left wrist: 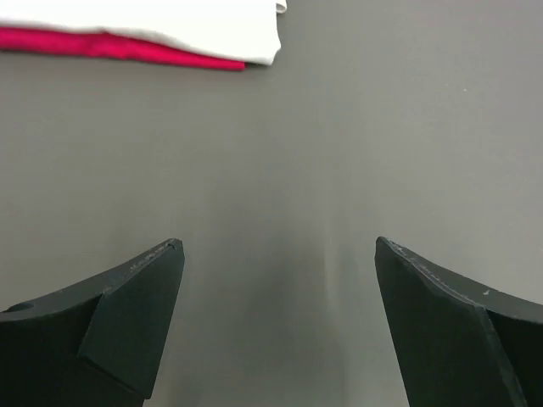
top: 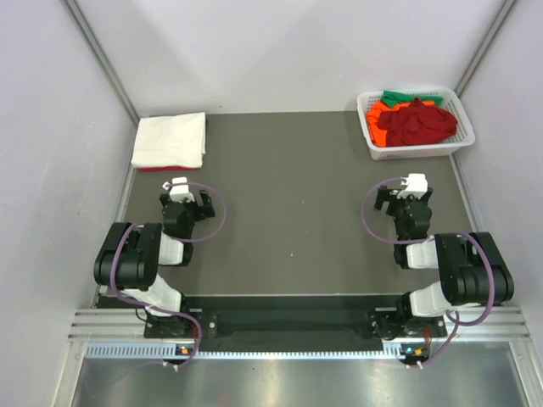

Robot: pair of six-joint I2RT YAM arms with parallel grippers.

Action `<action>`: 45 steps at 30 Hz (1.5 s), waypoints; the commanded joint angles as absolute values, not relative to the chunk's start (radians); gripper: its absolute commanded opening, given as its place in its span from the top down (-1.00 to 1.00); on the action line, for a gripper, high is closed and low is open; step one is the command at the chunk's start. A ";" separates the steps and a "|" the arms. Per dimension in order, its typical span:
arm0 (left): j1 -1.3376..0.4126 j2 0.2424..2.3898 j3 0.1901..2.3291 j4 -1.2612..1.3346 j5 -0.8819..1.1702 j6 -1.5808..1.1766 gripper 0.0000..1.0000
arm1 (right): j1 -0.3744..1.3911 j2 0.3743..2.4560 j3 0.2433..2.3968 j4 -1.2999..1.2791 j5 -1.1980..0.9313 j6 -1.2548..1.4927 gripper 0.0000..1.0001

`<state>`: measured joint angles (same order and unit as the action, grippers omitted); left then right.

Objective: Fold and stack the t-shirts
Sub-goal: Grab the tshirt from the pile

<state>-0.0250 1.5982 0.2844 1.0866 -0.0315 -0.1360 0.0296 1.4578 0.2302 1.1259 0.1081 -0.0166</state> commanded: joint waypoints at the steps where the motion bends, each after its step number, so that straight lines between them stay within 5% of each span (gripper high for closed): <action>1: -0.020 1.589 0.310 1.138 -0.054 -0.038 -0.97 | 0.023 1.447 0.259 1.178 0.112 -0.040 -0.99; 11: -0.018 1.496 0.416 0.884 -0.195 -0.092 -0.97 | 0.072 1.387 0.258 1.129 0.265 -0.034 -0.99; 18: -0.014 1.516 0.443 0.850 -0.172 -0.090 -0.97 | 0.084 1.169 0.569 0.513 0.531 0.039 -1.00; 25: -0.008 1.523 0.449 0.828 -0.161 -0.107 -0.97 | 0.022 1.504 1.079 0.198 0.491 0.023 -0.99; 31: -0.006 1.522 0.459 0.793 -0.135 -0.107 -0.97 | -0.032 1.889 1.595 -0.169 0.428 0.100 -0.68; 34: -0.008 1.520 0.480 0.743 -0.187 -0.130 -0.97 | -0.044 2.028 1.828 -0.263 0.420 0.101 -0.74; 39: -0.008 1.529 0.564 0.638 -0.226 -0.132 -0.97 | -0.063 2.196 1.998 -0.313 0.424 0.071 -0.96; 45: -0.028 1.474 0.600 0.560 -0.163 -0.117 -0.97 | -0.078 2.331 2.114 -0.328 0.391 0.132 -0.83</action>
<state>-0.0162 1.5230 0.5831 0.5888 -0.1902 -0.1280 -0.0624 2.2917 2.0476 -0.3046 0.4164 0.0841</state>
